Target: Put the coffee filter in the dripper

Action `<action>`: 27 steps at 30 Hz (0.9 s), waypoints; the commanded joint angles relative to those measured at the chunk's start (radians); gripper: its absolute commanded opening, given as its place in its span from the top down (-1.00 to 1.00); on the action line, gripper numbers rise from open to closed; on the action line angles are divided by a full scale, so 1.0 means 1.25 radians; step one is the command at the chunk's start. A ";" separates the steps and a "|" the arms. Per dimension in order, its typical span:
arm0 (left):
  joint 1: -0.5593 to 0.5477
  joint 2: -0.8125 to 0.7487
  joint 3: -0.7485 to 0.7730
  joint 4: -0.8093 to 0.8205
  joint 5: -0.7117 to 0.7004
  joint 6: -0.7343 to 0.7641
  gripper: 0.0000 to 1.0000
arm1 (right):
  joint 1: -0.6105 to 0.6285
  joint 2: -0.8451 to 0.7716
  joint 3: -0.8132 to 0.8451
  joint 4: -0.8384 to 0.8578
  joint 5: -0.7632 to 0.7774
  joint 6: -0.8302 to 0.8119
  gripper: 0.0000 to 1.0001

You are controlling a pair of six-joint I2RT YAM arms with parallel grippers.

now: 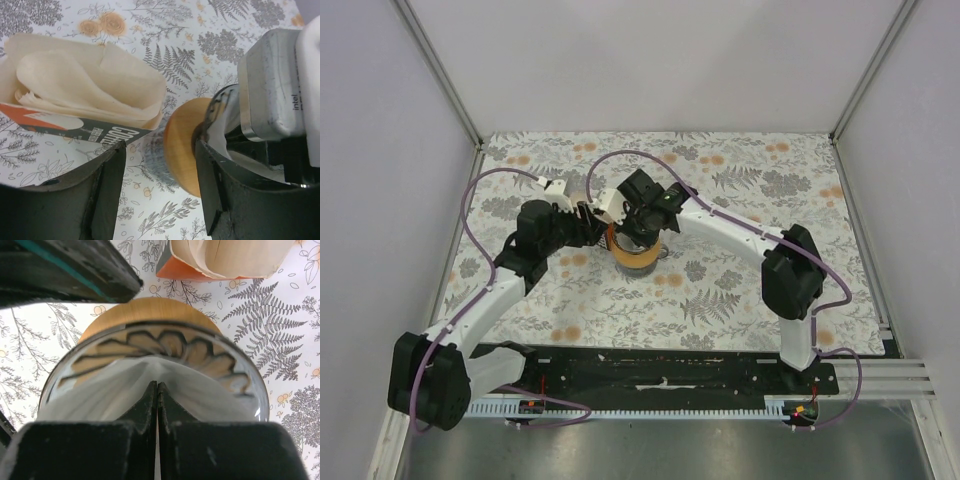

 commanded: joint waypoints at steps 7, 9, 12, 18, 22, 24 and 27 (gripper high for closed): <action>-0.021 -0.001 0.000 0.071 0.072 0.041 -0.28 | 0.026 0.090 0.094 -0.036 0.074 0.032 0.97; -0.022 -0.004 0.000 0.074 0.076 0.041 -0.28 | 0.032 0.111 0.106 -0.049 0.090 0.032 0.98; -0.022 -0.010 0.000 0.084 0.088 0.036 -0.29 | 0.033 0.137 0.105 -0.062 0.120 0.031 1.00; -0.018 -0.029 -0.006 0.093 0.117 0.046 -0.31 | 0.035 0.147 0.100 -0.076 0.117 0.052 1.00; -0.010 -0.047 -0.025 0.098 0.121 0.051 -0.31 | 0.033 0.150 0.099 -0.084 0.107 0.057 1.00; -0.006 -0.058 -0.043 0.105 0.127 0.067 -0.30 | 0.032 0.148 0.101 -0.085 0.097 0.063 1.00; -0.001 -0.081 -0.070 0.110 0.135 0.094 -0.30 | 0.027 0.142 0.110 -0.090 0.097 0.069 1.00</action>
